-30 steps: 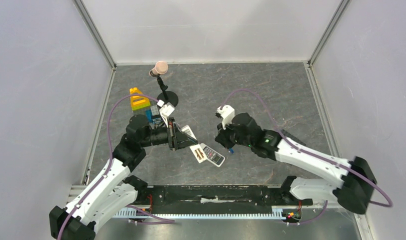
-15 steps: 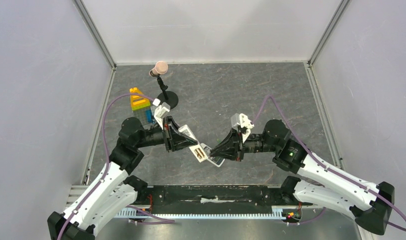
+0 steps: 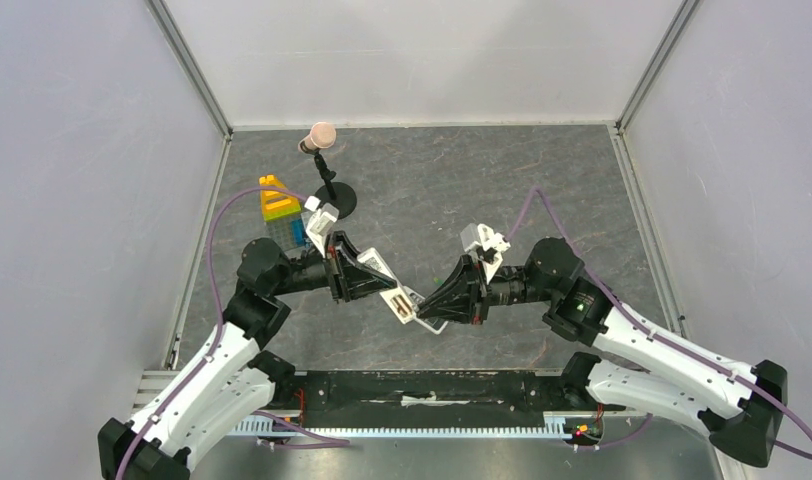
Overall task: Load the batteries into the remote control
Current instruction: Load the battery into the remote control.
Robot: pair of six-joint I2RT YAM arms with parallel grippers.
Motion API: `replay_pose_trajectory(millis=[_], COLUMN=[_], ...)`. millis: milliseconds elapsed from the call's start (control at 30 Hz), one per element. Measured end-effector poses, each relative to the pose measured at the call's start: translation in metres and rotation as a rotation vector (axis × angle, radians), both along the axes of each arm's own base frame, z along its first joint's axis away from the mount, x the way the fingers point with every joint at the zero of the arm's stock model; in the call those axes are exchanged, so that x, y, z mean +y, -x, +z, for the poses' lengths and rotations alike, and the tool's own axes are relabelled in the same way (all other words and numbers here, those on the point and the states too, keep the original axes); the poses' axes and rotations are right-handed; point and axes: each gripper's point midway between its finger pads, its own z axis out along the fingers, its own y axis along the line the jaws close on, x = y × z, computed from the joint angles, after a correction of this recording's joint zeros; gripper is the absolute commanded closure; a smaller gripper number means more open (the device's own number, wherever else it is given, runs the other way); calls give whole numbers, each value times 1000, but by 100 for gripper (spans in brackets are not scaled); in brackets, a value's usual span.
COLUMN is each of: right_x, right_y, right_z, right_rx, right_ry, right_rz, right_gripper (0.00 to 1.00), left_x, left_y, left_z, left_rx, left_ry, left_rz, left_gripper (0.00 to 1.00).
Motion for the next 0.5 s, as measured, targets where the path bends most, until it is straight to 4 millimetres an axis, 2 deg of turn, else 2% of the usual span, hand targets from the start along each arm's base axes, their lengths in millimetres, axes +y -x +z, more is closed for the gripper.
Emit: replay_pose_trajectory(millis=[300, 500], right_x=[11, 28], right_y=[-26, -37], right_z=[11, 14], right_rx=[74, 54], right_ry=[-31, 13], right_rz=[-236, -322], right_gripper=[97, 97], left_x=[1, -1], left_y=[-23, -35], left_z=[3, -2], left_rx=[109, 189], left_ry=[52, 63], left_rz=[141, 179], left_gripper=[98, 98])
